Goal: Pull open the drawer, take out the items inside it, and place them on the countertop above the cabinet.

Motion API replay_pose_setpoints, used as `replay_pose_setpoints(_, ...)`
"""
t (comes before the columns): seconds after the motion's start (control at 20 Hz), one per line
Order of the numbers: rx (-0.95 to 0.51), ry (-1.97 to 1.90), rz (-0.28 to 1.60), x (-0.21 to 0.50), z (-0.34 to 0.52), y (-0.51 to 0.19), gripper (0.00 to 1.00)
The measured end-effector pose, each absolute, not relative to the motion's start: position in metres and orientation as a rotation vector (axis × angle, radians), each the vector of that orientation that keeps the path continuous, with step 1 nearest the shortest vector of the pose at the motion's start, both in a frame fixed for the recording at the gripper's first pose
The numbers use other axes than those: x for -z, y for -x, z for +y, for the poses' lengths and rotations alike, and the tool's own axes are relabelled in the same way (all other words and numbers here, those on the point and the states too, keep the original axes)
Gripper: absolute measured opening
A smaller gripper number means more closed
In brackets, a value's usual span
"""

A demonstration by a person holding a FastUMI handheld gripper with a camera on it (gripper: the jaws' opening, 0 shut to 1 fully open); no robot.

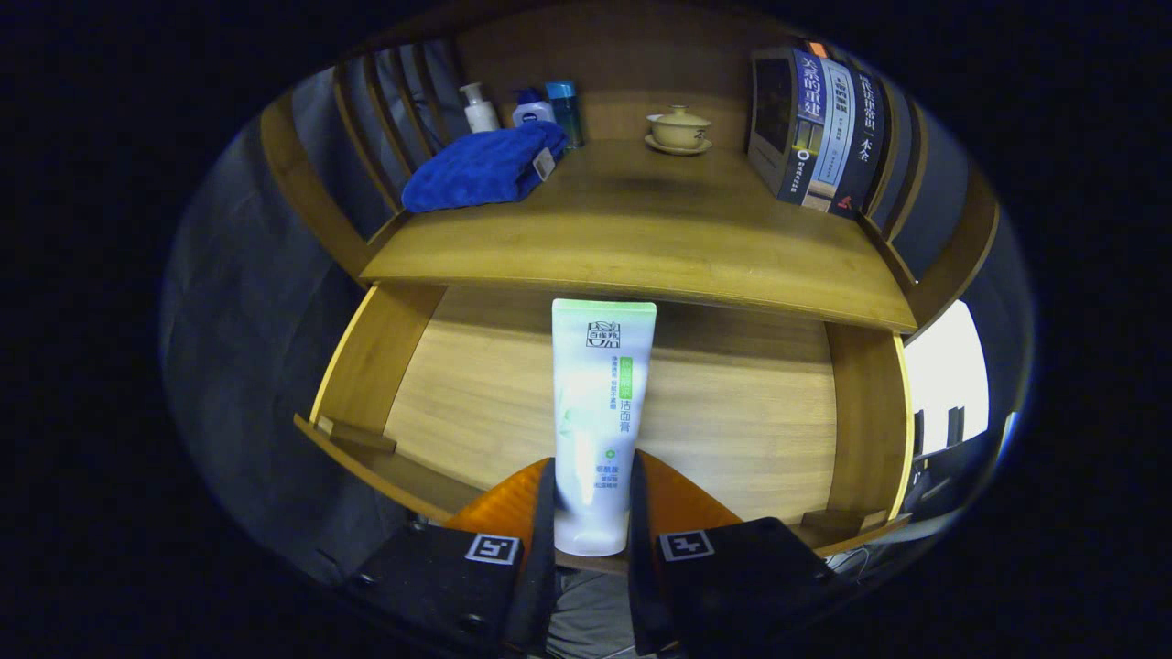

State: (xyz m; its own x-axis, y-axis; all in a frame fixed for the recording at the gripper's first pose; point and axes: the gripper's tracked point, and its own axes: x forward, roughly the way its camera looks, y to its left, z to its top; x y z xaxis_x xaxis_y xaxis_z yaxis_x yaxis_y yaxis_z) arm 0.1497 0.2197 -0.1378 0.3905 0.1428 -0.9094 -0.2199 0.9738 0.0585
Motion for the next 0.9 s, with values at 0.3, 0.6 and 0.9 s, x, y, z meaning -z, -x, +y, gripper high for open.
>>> replay_pose_setpoints(0.3, -0.227, 0.028, 0.98, 0.083, 0.235, -0.2, 0.42)
replay_pose_setpoints(0.6, -0.171, 0.054, 0.884, 0.065, 0.252, -0.3, 0.42)
replay_pose_setpoints(0.9, -0.159, 0.091, 0.862, 0.082, 0.254, -0.354, 0.42)
